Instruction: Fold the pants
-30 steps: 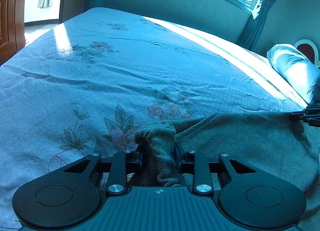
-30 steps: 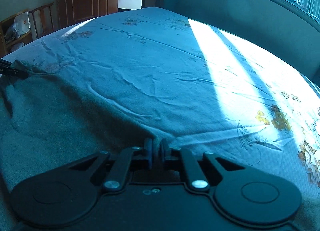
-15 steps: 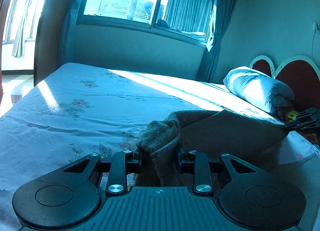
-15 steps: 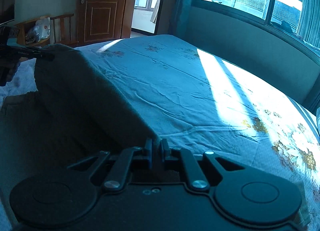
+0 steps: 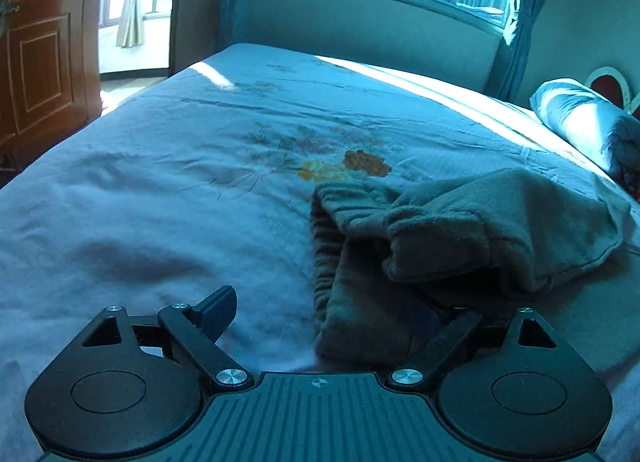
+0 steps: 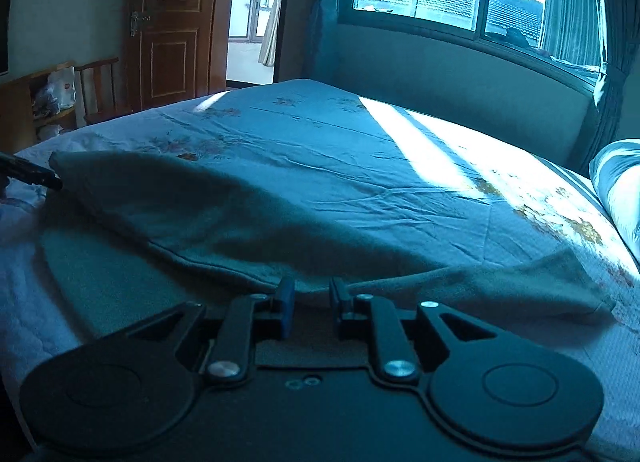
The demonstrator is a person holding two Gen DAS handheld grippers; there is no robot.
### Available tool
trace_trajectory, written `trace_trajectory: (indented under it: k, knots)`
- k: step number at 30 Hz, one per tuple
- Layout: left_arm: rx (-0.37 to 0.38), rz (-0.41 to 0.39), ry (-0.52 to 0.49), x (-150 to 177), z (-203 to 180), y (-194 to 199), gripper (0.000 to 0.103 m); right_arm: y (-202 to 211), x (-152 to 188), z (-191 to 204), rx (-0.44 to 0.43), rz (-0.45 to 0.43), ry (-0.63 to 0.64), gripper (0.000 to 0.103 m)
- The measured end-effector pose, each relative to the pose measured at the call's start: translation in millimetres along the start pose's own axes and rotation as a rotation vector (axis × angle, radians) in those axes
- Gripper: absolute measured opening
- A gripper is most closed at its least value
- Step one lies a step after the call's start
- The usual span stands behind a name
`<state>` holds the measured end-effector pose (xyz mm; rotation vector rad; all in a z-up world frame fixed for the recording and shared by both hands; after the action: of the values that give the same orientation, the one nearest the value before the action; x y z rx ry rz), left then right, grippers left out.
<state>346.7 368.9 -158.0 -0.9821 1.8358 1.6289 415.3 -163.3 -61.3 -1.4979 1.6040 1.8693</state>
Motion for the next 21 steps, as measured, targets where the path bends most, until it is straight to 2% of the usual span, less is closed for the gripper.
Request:
trace_trajectory:
  k: [3, 7, 10, 13, 17, 19, 21]
  knots:
    - [-0.004, -0.026, 0.116, 9.8, 9.0, 20.7, 0.089, 6.8, 10.6, 2.3, 0.045, -0.006, -0.035, 0.01]
    - [0.016, -0.076, 0.223, 8.5, -9.9, 42.6, 0.089, 5.5, 14.8, 7.1, 0.114, -0.012, -0.07, 0.01]
    - [0.049, -0.109, 0.308, 0.9, -29.3, 46.5, 0.089, 4.4, 10.8, 11.9, 0.133, -0.033, -0.097, 0.011]
    - [0.1, -0.1, 0.421, -2.8, -41.4, 41.2, 0.087, 9.1, 10.9, 15.4, 0.147, -0.058, -0.125, 0.012]
    - [0.18, -0.05, 0.622, -0.2, -46.3, 19.3, 0.07, 7.4, 9.3, 16.4, 0.155, -0.062, -0.156, 0.012]
    - [0.177, -0.015, 0.68, 1.3, -46.5, 2.4, 0.066, 4.1, 10.7, 16.9, 0.151, -0.053, -0.181, 0.013]
    - [0.165, -0.008, 0.725, 4.1, -44.2, -10.0, 0.054, -3.3, 13.5, 12.3, 0.15, -0.038, -0.235, 0.017]
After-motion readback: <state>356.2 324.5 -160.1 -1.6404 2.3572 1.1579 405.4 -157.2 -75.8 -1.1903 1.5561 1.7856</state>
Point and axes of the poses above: each gripper's, at about its wrist camera, not at the fingertips, and y roughly against the way its jaws point, z to its left, x to its underside, the point moved 3 cm from there along -y, roughly the way its jaws point, and after that the axes turned 1 degree about y, right-handed, at the moved point
